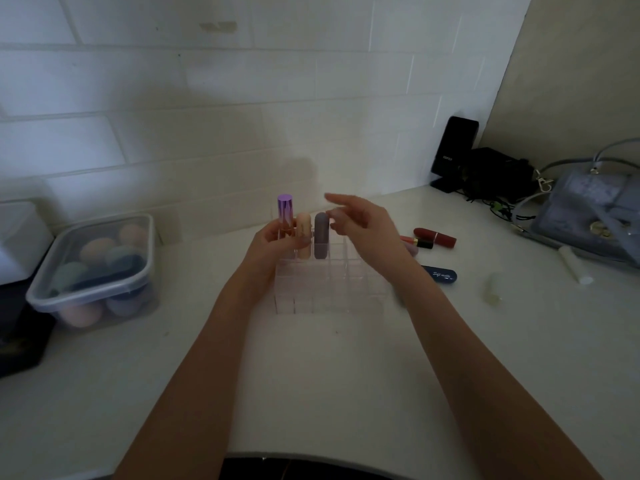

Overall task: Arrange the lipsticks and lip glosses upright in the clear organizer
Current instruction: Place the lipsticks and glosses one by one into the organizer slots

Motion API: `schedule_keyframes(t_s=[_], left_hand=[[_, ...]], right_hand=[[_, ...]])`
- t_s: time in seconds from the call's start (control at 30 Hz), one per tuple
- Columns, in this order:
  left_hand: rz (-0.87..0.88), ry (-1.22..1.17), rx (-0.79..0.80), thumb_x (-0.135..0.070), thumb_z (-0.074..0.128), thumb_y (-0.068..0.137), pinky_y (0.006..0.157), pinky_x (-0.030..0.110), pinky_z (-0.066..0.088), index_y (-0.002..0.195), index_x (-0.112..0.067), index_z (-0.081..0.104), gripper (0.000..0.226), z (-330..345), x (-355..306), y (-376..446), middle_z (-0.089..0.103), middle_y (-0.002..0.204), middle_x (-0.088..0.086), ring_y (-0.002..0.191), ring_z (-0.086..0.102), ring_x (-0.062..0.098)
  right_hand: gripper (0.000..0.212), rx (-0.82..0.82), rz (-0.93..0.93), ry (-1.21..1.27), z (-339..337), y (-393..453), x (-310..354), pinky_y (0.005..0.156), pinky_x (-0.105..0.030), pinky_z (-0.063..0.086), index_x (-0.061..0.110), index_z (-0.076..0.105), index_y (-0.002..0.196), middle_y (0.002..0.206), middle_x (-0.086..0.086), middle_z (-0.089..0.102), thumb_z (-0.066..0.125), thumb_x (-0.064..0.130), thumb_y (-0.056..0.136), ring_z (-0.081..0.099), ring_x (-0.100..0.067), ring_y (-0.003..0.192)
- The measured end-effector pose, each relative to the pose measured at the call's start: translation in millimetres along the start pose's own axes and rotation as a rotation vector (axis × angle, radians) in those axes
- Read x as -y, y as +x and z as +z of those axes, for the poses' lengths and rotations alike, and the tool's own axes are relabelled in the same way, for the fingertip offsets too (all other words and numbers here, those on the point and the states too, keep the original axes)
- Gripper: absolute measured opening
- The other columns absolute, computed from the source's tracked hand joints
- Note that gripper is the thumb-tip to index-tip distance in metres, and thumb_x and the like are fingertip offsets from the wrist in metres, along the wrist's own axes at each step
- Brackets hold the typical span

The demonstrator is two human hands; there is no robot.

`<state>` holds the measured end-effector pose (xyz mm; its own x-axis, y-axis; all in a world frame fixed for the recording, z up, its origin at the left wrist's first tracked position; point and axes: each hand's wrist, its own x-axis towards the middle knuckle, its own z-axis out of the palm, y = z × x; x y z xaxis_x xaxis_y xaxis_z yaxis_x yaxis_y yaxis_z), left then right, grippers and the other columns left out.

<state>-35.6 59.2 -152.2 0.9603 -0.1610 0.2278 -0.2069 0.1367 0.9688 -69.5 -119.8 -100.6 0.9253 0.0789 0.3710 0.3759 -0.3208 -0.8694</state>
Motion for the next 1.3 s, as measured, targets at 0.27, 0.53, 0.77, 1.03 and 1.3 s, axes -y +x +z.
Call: schedule_keyframes(t_s=[0.27, 0.53, 0.77, 1.03, 1.3], left_hand=[[-0.053, 0.000, -0.046, -0.004, 0.053, 0.057, 0.062, 0.022, 0.045, 0.058, -0.025, 0.065, 0.023, 2, 0, 5, 0.063, 0.060, -0.009, 0.061, 0.060, 0.009], [-0.046, -0.041, -0.036, -0.002, 0.053, 0.060, 0.066, 0.023, 0.047, 0.064, -0.022, 0.068, 0.025, 0, 4, 6, 0.066, 0.064, -0.005, 0.065, 0.063, 0.013], [-0.064, -0.042, -0.032, -0.002, 0.052, 0.060, 0.070, 0.029, 0.044, 0.066, -0.022, 0.068, 0.026, -1, 6, 7, 0.067, 0.066, -0.004, 0.065, 0.064, 0.014], [-0.047, -0.034, -0.020, -0.002, 0.052, 0.058, 0.073, 0.030, 0.042, 0.068, -0.012, 0.062, 0.018, 2, 4, 6, 0.061, 0.070, 0.007, 0.074, 0.057, 0.025], [-0.067, -0.041, -0.060, -0.002, 0.052, 0.058, 0.071, 0.029, 0.043, 0.064, -0.018, 0.065, 0.021, 2, 4, 6, 0.062, 0.065, 0.001, 0.067, 0.058, 0.019]], right_hand=[[0.024, -0.226, 0.200, -0.259, -81, -24, -21, 0.080, -0.020, 0.052, 0.015, 0.068, 0.112, 0.107, -0.006, 0.070, 0.051, 0.011, 0.095, 0.064, -0.014, 0.091], [0.021, 0.031, 0.309, -0.810, -94, -48, -54, 0.076, -0.029, 0.043, 0.019, 0.070, 0.106, 0.108, -0.009, 0.068, 0.063, 0.016, 0.087, 0.059, -0.021, 0.090], [0.035, -0.085, 0.151, -0.525, -97, -50, -48, 0.064, -0.012, 0.038, 0.028, 0.058, 0.111, 0.089, 0.013, 0.057, 0.069, 0.010, 0.083, 0.054, -0.001, 0.074], [0.024, -0.002, 0.090, -0.362, -77, -49, -38, 0.049, -0.017, 0.053, 0.043, 0.051, 0.102, 0.085, 0.016, 0.056, 0.059, 0.024, 0.090, 0.061, -0.008, 0.074], [0.034, -0.024, -0.039, -0.455, -70, -44, -41, 0.069, -0.003, 0.038, 0.038, 0.053, 0.125, 0.102, 0.001, 0.058, 0.049, 0.020, 0.096, 0.052, 0.003, 0.084]])
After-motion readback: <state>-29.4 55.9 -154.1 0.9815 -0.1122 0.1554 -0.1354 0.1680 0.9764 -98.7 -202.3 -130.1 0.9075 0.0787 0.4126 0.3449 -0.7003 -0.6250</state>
